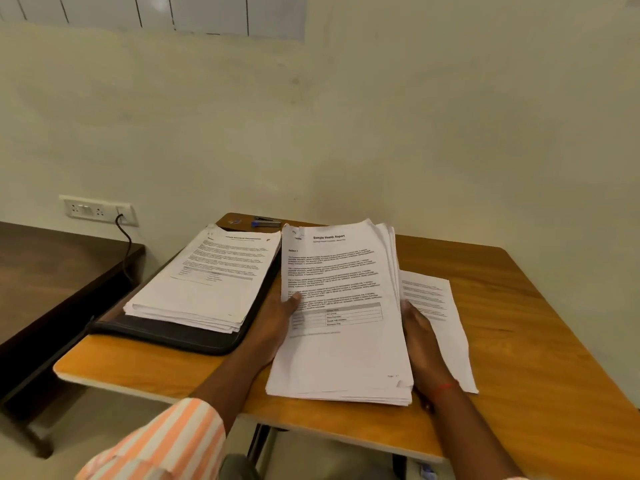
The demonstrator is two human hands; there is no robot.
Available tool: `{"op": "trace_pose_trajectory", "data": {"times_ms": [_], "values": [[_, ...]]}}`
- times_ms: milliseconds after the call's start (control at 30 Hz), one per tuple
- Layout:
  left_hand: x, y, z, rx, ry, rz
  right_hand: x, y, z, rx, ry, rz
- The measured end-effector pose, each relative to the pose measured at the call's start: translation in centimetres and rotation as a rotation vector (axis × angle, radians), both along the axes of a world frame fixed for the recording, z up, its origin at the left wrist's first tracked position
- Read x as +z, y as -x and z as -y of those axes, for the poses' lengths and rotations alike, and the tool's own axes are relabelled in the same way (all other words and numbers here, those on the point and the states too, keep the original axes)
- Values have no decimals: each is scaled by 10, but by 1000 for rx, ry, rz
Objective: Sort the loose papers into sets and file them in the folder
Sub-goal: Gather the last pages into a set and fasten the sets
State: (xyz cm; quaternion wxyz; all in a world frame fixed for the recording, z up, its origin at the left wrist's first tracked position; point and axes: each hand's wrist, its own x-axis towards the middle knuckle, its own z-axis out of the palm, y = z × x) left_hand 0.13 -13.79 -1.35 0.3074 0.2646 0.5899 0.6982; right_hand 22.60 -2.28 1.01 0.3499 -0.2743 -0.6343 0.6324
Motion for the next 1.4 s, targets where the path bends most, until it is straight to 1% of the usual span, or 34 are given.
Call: {"op": "trace_pose_trajectory", "data": {"times_ms": [67,133,200,267,333,367,467,567,667,733,867,1000,1100,1167,1267,1400], "values": [[6,-2,1,47,19,-35,2,0,-3,12,44,-20],[17,-9,3,53,25,-105,6,0,-6,29,39,-6],[35,-18,3,52,-8,-197,16,3,-12,-13,-87,31],[59,-24,2,93,-65,-321,33,6,-18,-87,-214,36],[86,-28,1,162,-124,-403,52,7,-22,-125,-231,-38],[96,-29,2,195,-143,-414,59,6,-22,-126,-227,-74],[118,-29,6,239,-201,-406,77,3,-20,-97,-219,-168],[115,-29,8,238,-207,-396,73,-1,-16,-73,-153,-201],[96,-35,11,208,-191,-372,58,-1,-8,-95,-135,-169],[85,-40,15,194,-216,-364,49,1,-1,-104,-129,-151],[76,-46,18,247,-221,-367,41,1,10,-113,-95,-127],[92,-52,18,286,-282,-385,59,2,11,-192,-177,-150],[98,-55,18,278,-332,-373,65,5,8,-236,-244,-149],[86,-55,17,273,-303,-386,57,7,8,-217,-238,-140],[59,-51,16,267,-222,-383,36,11,11,-172,-125,-105],[49,-50,18,282,-222,-401,27,7,15,-170,-109,-85]]}}
